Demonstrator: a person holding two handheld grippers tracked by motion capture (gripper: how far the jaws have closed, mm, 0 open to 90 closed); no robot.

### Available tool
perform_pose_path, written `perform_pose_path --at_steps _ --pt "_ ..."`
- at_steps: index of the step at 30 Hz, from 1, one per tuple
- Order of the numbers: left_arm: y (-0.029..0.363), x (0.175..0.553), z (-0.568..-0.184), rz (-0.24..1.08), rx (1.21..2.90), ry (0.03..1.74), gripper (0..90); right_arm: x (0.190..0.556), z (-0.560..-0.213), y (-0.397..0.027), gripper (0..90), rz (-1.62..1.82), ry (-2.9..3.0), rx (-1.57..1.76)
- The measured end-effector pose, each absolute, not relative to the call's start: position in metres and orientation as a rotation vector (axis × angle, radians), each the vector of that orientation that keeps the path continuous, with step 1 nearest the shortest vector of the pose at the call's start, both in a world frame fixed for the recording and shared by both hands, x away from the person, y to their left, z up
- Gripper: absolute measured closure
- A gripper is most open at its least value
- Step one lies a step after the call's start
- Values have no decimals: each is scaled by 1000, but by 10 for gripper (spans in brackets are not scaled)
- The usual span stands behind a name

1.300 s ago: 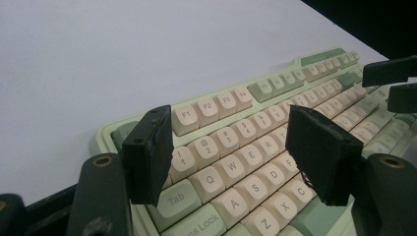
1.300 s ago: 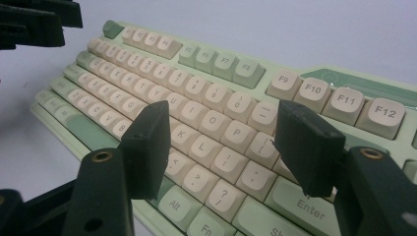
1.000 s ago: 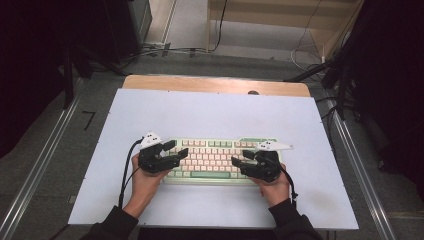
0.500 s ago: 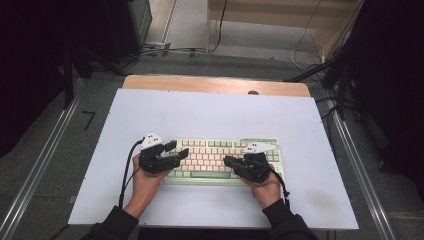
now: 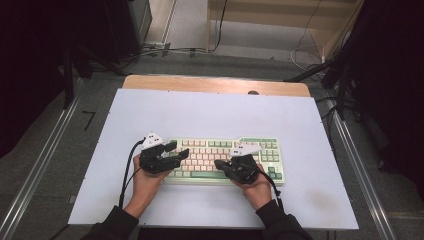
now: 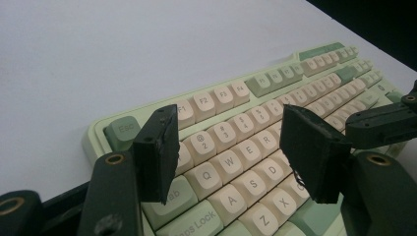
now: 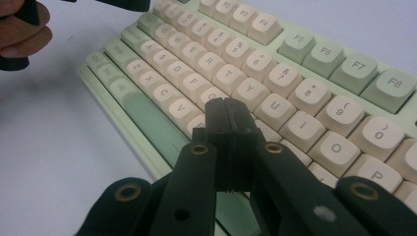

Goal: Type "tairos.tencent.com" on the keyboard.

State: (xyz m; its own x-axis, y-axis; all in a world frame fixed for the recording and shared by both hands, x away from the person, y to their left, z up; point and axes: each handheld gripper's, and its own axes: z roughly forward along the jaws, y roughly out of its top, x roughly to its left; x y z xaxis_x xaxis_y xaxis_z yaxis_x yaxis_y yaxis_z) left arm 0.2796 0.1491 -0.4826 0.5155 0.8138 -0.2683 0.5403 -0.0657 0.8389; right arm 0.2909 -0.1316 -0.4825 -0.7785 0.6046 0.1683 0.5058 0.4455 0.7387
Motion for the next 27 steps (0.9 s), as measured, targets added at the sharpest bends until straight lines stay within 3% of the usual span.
perform_pose_path --at_steps 12,16,20,24,27 --pt "149 280 -483 327 1743 1144 408 291 -490 -125 872 1184 2593 984" --pt "149 280 -483 327 1742 1143 408 288 -478 -129 829 1243 2550 974" --pt "149 279 -483 325 1745 1141 408 289 -467 -142 686 1326 2481 1008" --pt "149 279 -482 324 1746 1138 408 295 -462 -159 457 1366 2394 1091" --pt "148 279 -482 322 1748 1137 408 299 -460 -171 376 1378 2344 1165"
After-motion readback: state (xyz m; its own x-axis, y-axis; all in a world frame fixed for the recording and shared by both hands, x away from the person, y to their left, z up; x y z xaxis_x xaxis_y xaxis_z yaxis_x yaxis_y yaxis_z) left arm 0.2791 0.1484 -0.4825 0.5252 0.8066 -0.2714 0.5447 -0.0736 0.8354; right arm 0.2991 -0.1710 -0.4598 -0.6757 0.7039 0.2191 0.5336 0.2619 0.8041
